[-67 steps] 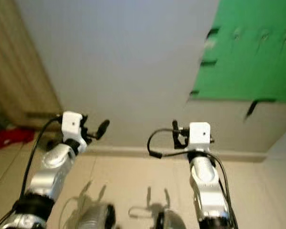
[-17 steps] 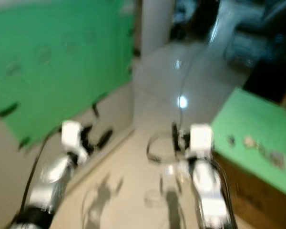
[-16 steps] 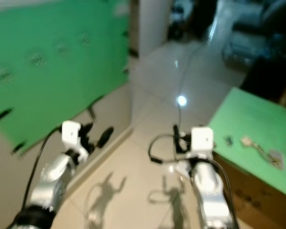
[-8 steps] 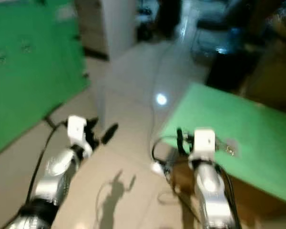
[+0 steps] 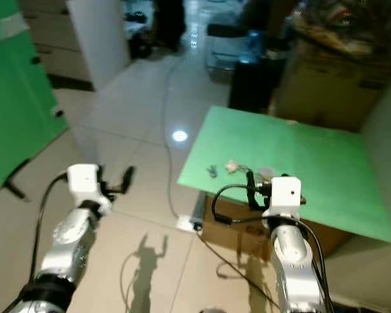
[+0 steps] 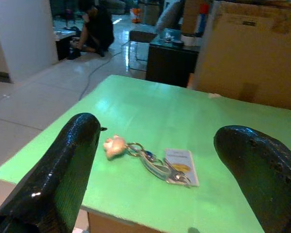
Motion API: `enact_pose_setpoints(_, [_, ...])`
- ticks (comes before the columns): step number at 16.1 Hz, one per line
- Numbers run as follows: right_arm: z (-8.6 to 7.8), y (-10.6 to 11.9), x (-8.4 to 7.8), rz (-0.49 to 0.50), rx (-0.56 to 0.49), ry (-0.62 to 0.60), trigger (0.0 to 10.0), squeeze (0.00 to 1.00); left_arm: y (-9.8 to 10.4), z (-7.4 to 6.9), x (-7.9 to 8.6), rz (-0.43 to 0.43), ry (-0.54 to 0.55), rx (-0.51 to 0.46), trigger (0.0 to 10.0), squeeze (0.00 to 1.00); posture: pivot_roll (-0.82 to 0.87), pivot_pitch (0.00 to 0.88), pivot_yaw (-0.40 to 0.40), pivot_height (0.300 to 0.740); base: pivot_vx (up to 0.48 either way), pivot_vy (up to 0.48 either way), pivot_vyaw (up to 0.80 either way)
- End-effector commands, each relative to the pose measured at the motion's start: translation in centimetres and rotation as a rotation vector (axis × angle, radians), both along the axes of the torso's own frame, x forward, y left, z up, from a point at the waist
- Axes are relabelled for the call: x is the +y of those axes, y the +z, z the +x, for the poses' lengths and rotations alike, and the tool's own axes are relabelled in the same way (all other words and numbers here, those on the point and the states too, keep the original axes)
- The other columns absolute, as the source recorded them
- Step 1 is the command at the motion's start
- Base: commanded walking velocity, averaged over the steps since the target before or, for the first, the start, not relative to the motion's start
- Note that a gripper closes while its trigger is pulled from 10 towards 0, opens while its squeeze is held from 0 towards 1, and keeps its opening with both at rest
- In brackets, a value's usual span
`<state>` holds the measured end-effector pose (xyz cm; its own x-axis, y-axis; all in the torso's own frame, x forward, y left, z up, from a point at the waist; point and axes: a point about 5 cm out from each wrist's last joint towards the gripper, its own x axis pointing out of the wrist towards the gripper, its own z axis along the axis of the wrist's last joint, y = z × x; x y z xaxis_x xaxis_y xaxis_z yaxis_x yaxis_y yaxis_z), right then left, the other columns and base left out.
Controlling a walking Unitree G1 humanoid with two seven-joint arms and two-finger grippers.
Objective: Hang keys on a hook
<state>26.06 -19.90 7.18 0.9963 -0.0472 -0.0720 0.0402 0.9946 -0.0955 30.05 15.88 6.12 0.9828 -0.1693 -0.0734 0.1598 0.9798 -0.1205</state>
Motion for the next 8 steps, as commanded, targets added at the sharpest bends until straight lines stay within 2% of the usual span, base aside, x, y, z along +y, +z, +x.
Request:
enact_pose_setpoints(1, [0.1,-0.1,0.0,0.005,-0.002,0.010,10.0,0.00,0.7,0.2,-0.3,0.018,-0.031,-0.036,10.0,0.00,-0.08,0.000,0.010,0.740,0.000,0.000,-0.73])
enact_pose_setpoints(4, [0.2,-0.1,0.4,0.000,-0.004,0.038,10.0,0.00,1.4,0.4,-0.8,-0.013,-0.079,-0.060,10.0,0.00,-0.08,0.000,0.008,0.740,0.000,0.000,-0.74])
enact_pose_setpoints(6, [0.2,-0.2,0.4,-0.014,0.003,0.040,10.0,0.00,1.6,0.5,-1.1,-0.007,-0.108,-0.075,10.0,0.00,-0.08,0.000,0.010,0.740,0.000,-0.444,-0.74])
enact_pose_setpoints(8, [0.2,-0.1,0.0,-0.011,-0.014,0.020,10.0,0.00,1.6,0.7,-1.8,-0.012,-0.134,-0.068,10.0,0.00,-0.10,0.000,0.018,0.740,0.000,-0.439,0.00])
